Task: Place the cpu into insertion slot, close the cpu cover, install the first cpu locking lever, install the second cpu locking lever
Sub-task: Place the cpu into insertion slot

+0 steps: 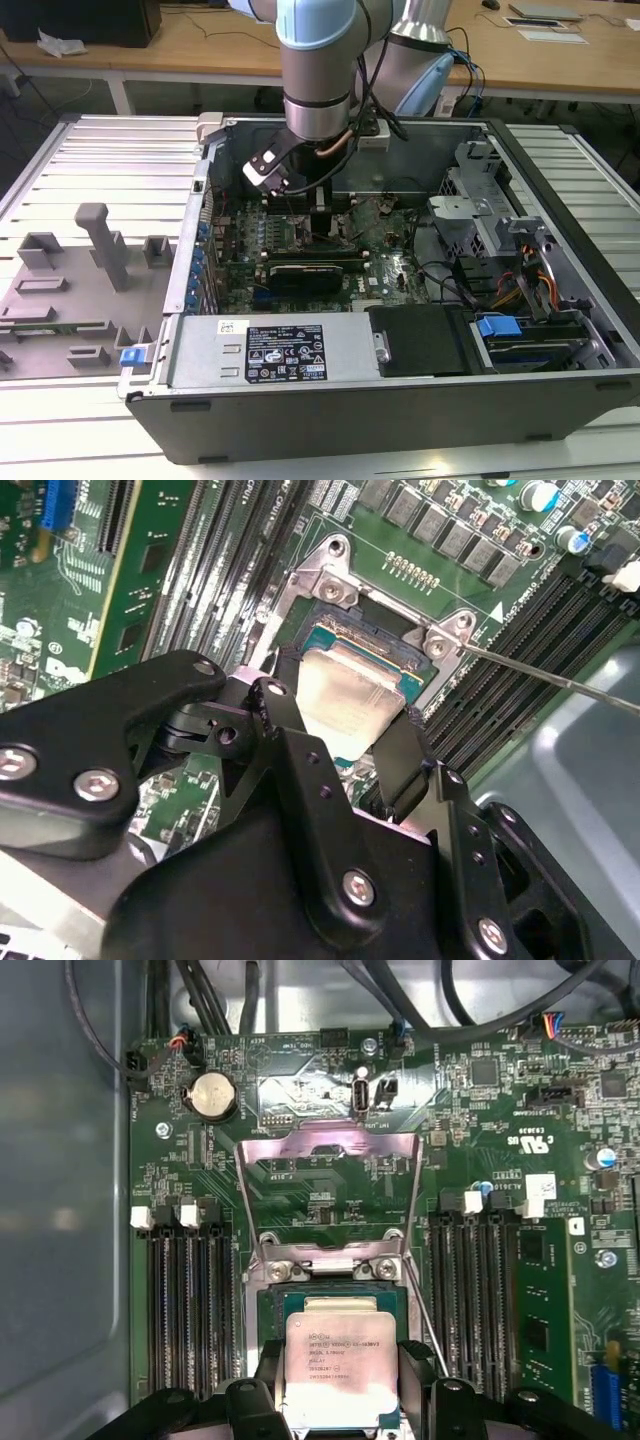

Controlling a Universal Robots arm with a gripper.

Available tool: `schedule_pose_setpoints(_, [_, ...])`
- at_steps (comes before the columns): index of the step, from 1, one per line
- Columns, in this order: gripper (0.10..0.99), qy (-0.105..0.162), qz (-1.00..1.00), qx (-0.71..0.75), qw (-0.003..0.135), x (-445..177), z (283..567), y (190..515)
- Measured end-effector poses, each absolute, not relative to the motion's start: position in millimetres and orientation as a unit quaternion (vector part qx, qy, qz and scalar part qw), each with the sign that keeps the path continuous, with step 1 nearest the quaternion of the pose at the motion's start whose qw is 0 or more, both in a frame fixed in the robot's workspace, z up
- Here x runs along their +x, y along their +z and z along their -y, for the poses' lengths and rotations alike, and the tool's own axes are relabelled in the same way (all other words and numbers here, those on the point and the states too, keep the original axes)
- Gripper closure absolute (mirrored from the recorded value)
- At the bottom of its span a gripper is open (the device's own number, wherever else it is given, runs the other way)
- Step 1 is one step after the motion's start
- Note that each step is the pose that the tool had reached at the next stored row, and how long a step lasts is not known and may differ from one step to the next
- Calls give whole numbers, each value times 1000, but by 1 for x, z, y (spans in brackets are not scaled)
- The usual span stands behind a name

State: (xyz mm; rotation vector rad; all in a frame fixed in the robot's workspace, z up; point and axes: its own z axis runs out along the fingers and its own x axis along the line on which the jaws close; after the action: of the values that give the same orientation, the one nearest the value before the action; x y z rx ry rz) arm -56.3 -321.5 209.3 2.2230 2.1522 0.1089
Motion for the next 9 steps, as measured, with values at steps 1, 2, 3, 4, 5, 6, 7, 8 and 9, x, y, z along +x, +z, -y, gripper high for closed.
schedule_pose_setpoints(1, [545, 35, -695, 718, 23, -56, 321, 209])
schedule_pose_setpoints(2, [545, 35, -695, 718, 23, -56, 321, 208])
schedule_pose_setpoints(3, [545, 35, -695, 718, 23, -56, 321, 208])
schedule_pose_setpoints(4, [545, 35, -695, 718, 23, -56, 321, 207])
schedule_pose_setpoints(5, [545, 35, -695, 718, 23, -56, 321, 206])
schedule_pose_setpoints(6, [545, 35, -695, 718, 23, -56, 321, 205])
schedule_pose_setpoints(7, [545, 35, -695, 718, 23, -56, 321, 205])
schedule_pose_setpoints(8, [545, 35, -695, 718, 23, -56, 321, 204])
schedule_pose_setpoints(9, [545, 35, -695, 718, 23, -56, 321, 204])
